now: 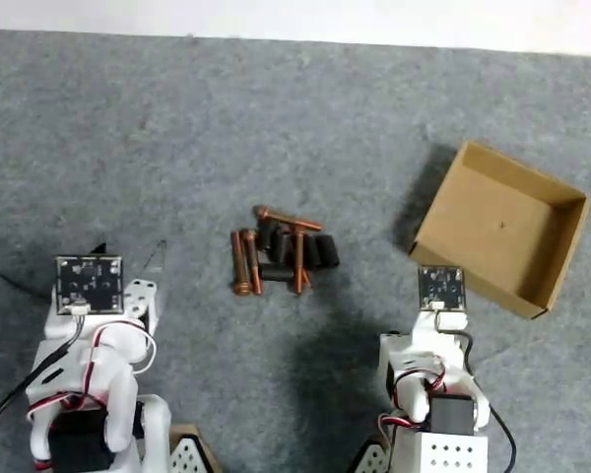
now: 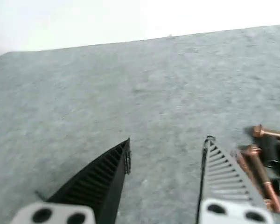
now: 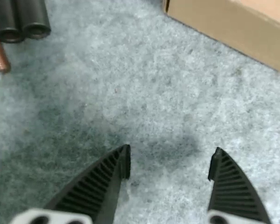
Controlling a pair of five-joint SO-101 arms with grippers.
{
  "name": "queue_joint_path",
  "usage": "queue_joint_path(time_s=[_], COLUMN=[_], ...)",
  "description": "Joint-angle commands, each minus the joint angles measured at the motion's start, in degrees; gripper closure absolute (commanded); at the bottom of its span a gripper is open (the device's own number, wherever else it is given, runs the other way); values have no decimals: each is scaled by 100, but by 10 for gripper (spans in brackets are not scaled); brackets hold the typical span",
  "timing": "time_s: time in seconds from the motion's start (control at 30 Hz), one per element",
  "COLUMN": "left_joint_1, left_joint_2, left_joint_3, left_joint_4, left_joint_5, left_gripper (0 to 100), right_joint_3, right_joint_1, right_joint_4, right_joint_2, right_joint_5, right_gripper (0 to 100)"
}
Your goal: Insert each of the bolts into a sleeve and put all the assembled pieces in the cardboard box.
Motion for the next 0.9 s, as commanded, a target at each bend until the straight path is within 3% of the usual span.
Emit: queue_joint_path(time_s=[0.0,0.17,0.33,0.43,0.53,0.7,0.87], left_joint_1=[277,435,769,558,251,145,13], left_joint_2=[382,2290,4892,6009,6589,7178,7248], left_joint_3=[-268,-690,-1842,-2158,-1868,-866,-945], left_joint_4=[-26,-651,-686,-888,-1662,-3393,-3358], left_joint_5=[-35,-35,0,774,1618,1442,1389], left_gripper=[765,765,765,765,765,765,766], right_joint_3=[655,655,655,655,655,655,655], right_joint_1=[-13,-13,-13,-13,-13,-48,-48], right_joint_4=[13,13,13,13,13,13,-4], right_joint_2=[-66,-66,-66,-66,-66,-66,-66], right_joint_5=[-9,-9,-9,-9,-9,-9,-9], right_gripper=[745,745,745,745,745,745,745])
